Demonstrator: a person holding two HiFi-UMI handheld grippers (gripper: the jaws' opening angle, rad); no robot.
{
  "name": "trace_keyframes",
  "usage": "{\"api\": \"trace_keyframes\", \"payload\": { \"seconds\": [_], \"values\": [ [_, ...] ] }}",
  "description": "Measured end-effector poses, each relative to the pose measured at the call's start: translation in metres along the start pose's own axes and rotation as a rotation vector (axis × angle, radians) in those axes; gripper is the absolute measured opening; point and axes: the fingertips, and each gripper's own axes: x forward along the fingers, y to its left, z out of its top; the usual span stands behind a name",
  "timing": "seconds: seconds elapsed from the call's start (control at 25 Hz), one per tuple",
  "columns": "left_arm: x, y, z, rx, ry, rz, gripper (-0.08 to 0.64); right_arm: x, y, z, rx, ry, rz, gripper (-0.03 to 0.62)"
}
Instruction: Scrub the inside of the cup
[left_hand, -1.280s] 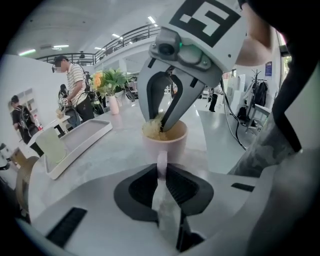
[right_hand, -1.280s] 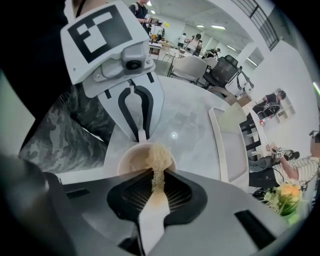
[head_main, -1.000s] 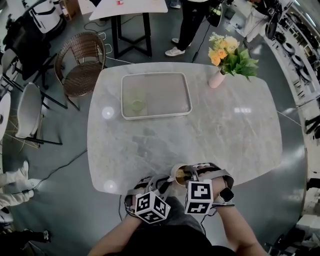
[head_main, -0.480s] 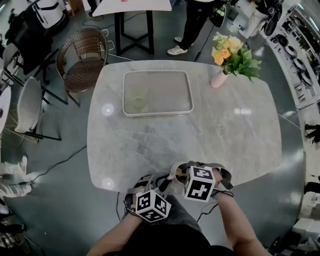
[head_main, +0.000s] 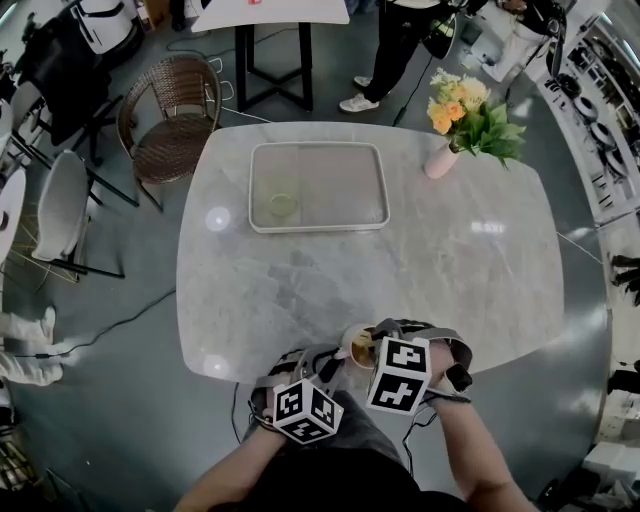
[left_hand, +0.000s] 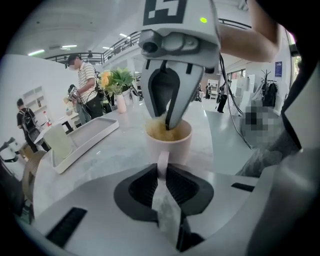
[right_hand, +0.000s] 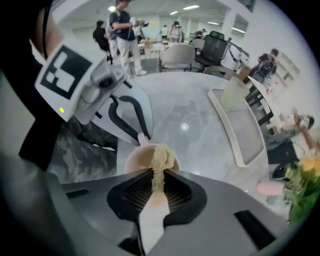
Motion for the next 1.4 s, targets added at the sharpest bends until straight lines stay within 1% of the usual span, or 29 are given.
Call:
{"api": "trace_keyframes", "payload": {
  "seconds": [0.08, 0.12, 0.16, 0.2, 0.24, 0.28, 0.4, 0.48, 0.56, 0.6, 0.68, 0.76, 0.88, 0.92, 1.0, 1.08, 1.2, 1.32, 1.4],
  "values": [
    [0.0, 0.0, 0.0, 0.002, 0.001, 0.002, 0.058, 0.015, 0.003, -0.001, -0.099, 0.088, -0.069, 0.06],
    [0.0, 0.0, 0.0, 0.002, 0.001, 0.005, 0.058, 0.021, 0.005, -0.002, -0.124, 0.112, -0.085, 0.06],
    [0.0, 0.0, 0.0, 0.001, 0.001, 0.007, 0.058, 0.025, 0.006, -0.002, -0.128, 0.117, -0.084, 0.06],
    [0.0, 0.0, 0.001, -0.002, 0.002, 0.01, 0.058, 0.028, 0.009, -0.001, -0.112, 0.105, -0.064, 0.06],
    [0.0, 0.0, 0.001, -0.005, 0.002, 0.012, 0.058, 0.028, 0.011, 0.0, -0.079, 0.08, -0.023, 0.06],
    [0.001, 0.001, 0.001, -0.01, 0.002, 0.015, 0.058, 0.028, 0.014, 0.002, -0.032, 0.043, 0.035, 0.06],
    [0.001, 0.002, 0.0, -0.025, 0.007, 0.029, 0.058, 0.02, 0.022, 0.01, 0.134, -0.084, 0.232, 0.06],
    [0.001, 0.006, -0.001, -0.029, 0.011, 0.047, 0.058, 0.013, 0.023, 0.012, 0.228, -0.156, 0.312, 0.06],
    [0.001, 0.012, -0.002, -0.03, 0.016, 0.068, 0.058, 0.0, 0.021, 0.013, 0.298, -0.23, 0.351, 0.06],
    [0.001, 0.015, -0.002, -0.031, 0.018, 0.076, 0.057, -0.009, 0.02, 0.015, 0.319, -0.265, 0.357, 0.06],
    [0.0, 0.02, -0.002, -0.034, 0.019, 0.087, 0.057, -0.027, 0.016, 0.016, 0.324, -0.306, 0.335, 0.06],
    [0.0, 0.022, -0.002, -0.035, 0.019, 0.091, 0.057, -0.035, 0.012, 0.014, 0.28, -0.281, 0.268, 0.06],
    [-0.001, 0.021, -0.001, -0.035, 0.019, 0.089, 0.057, -0.02, 0.009, 0.009, 0.139, -0.141, 0.118, 0.06],
    [-0.001, 0.019, -0.002, -0.034, 0.02, 0.087, 0.057, -0.01, 0.011, 0.008, 0.091, -0.094, 0.082, 0.06],
    [-0.001, 0.017, -0.002, -0.033, 0.022, 0.081, 0.057, 0.008, 0.018, 0.01, 0.009, -0.031, 0.042, 0.06],
    [0.0, 0.016, -0.002, -0.031, 0.024, 0.078, 0.057, 0.015, 0.023, 0.011, -0.06, -0.017, 0.03, 0.06],
    [0.001, 0.018, -0.002, -0.031, 0.027, 0.085, 0.057, 0.009, 0.029, 0.01, -0.152, -0.069, 0.07, 0.06],
    [0.001, 0.024, -0.002, -0.024, 0.028, 0.092, 0.057, -0.006, 0.032, 0.011, -0.18, -0.108, 0.113, 0.06],
    [0.002, 0.029, 0.0, 0.0, 0.027, 0.093, 0.057, -0.011, 0.031, 0.011, -0.222, -0.087, 0.098, 0.06]
  ]
}}
